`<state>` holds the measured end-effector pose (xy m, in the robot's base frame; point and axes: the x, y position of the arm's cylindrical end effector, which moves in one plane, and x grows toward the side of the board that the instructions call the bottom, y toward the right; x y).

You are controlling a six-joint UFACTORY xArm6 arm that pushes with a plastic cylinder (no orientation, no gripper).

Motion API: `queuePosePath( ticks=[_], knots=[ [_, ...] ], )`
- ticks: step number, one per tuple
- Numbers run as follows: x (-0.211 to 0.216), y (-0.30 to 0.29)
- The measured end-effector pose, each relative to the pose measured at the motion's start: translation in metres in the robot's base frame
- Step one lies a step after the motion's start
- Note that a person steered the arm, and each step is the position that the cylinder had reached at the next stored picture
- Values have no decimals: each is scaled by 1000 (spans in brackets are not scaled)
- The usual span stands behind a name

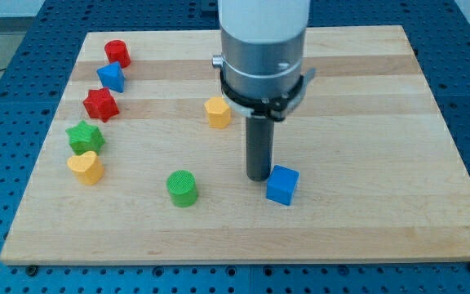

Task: Place the pointer in between the green circle and yellow hexagon

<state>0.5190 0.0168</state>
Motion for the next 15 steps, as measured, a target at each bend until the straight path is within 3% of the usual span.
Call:
queuePosePath(
  ticks=[1, 2, 3, 4, 5, 6, 7, 9, 10, 11, 13, 14, 15],
  knots=[
    [20, 10],
    [40, 86],
    [53, 114],
    [92, 5],
    [99, -56],
    [55, -126],
    [35, -143],
    [10, -13],
    [0, -31],
    [-17, -11],
    [-16, 130],
    [-36, 81],
    [-105, 66]
  ],
)
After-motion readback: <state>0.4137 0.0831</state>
